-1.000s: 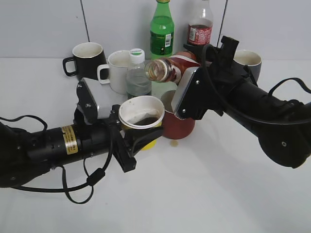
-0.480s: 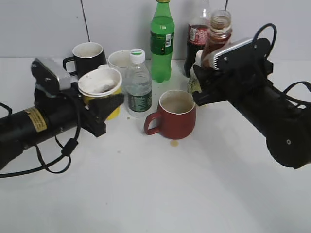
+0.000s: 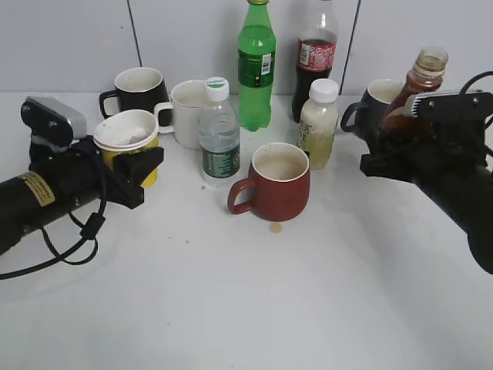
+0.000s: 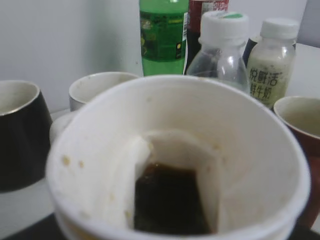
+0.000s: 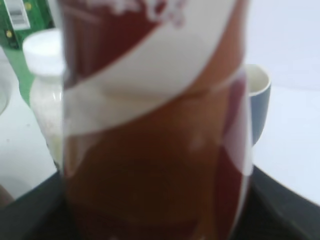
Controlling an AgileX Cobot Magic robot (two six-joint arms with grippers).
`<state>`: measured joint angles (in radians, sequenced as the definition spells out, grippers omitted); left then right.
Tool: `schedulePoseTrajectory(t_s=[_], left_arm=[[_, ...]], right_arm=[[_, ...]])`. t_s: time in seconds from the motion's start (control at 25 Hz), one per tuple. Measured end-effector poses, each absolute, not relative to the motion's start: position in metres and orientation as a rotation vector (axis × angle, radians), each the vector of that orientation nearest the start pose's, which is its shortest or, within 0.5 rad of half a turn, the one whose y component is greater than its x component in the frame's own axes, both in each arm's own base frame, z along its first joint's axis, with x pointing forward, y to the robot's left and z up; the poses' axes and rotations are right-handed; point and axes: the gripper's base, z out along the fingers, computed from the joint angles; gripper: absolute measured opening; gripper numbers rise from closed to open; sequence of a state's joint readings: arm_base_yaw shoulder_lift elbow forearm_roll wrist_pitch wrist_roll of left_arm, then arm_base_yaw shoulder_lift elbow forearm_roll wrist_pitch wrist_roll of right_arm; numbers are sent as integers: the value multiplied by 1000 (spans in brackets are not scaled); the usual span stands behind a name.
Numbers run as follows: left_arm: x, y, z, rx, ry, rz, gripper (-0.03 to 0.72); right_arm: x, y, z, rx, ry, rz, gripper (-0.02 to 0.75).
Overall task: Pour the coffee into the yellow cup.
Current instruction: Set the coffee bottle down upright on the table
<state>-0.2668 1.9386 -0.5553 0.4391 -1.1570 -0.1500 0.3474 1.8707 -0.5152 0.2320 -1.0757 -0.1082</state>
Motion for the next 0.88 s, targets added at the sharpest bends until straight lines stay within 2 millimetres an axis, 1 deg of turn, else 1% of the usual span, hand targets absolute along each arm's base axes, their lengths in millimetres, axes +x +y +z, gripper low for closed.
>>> schedulePoseTrajectory(t_s=[0.12, 0.16, 0.2, 0.32, 0.36, 0.44, 0.48, 0.52, 0.64, 0.8, 0.88], left_arm=[[290, -115, 105, 538, 1730, -515, 380], [290, -115, 105, 538, 1730, -515, 380], [294, -116, 98, 538, 1746, -516, 380], [300, -118, 92, 549, 1753, -519, 380], [306, -120, 89, 555, 1752, -519, 380], [308, -120, 87, 555, 1751, -518, 380], [316, -122, 82, 554, 1748, -516, 380], [316, -123, 81, 554, 1751, -517, 380], [326, -125, 70, 556, 1765, -513, 380], [332, -127, 59, 560, 1783, -511, 380], [333, -127, 58, 559, 1783, -511, 380]], right_arm=[[292, 87, 115, -183, 1796, 74, 503], [292, 88, 109, -191, 1805, 72, 503], [292, 88, 105, -196, 1812, 69, 503], [291, 89, 95, -217, 1829, 68, 503], [291, 89, 92, -221, 1832, 68, 503], [291, 89, 89, -227, 1831, 68, 503], [291, 89, 88, -229, 1832, 67, 503], [291, 89, 86, -229, 1830, 66, 503], [290, 89, 84, -231, 1835, 64, 503], [290, 89, 83, -231, 1833, 64, 503], [290, 89, 83, -231, 1833, 64, 503]])
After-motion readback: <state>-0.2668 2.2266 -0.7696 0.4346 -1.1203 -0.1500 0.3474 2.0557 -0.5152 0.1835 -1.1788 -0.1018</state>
